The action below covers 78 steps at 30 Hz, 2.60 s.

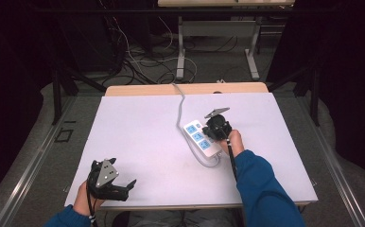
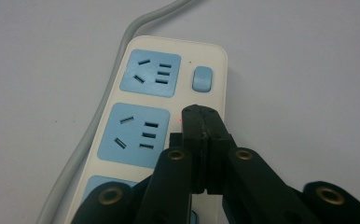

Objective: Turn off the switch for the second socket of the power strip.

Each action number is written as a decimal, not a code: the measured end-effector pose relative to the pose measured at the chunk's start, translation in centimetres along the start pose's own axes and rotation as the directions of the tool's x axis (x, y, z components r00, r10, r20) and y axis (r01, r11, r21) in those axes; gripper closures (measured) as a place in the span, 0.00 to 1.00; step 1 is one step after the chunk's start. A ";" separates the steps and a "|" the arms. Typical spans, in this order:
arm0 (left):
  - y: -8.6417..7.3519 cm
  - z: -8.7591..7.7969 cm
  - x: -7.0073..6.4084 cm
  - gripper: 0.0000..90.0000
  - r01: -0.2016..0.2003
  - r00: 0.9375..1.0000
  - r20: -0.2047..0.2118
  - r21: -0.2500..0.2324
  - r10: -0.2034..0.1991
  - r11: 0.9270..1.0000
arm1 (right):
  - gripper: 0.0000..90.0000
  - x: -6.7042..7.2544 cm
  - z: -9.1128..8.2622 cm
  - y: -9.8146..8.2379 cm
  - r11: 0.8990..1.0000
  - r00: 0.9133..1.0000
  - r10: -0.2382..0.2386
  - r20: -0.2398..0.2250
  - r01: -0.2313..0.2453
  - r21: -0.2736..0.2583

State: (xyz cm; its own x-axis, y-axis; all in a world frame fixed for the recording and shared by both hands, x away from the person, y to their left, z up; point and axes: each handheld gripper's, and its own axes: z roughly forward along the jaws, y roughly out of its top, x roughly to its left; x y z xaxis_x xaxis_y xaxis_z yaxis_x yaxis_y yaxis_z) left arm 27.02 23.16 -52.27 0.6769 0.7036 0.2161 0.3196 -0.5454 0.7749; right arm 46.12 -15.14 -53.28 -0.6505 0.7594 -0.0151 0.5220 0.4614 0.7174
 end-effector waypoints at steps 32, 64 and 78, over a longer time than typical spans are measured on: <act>0.0 0.0 0.0 0.00 0.006 1.000 0.000 -0.002 -0.006 1.000 | 1.00 0.1 0.0 0.0 1.000 1.000 0.012 -0.001 -0.012 0.002; 0.0 -0.1 0.0 0.00 -0.001 1.000 -0.005 -0.003 0.001 1.000 | 1.00 0.4 0.0 0.0 1.000 1.000 -0.018 0.024 0.018 -0.002; 0.0 -0.1 0.1 0.00 -0.002 1.000 -0.005 -0.002 0.002 1.000 | 1.00 0.4 0.0 0.0 1.000 0.999 -0.023 0.029 0.023 -0.001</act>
State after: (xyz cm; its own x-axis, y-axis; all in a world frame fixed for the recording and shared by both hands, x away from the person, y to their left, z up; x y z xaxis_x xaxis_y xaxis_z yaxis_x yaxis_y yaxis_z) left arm 27.03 23.22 -52.22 0.6743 0.7047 0.2207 0.3166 -0.5459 0.7757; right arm 45.88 -14.81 -53.29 -0.6460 0.7615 -0.0520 0.5062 0.4784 0.7176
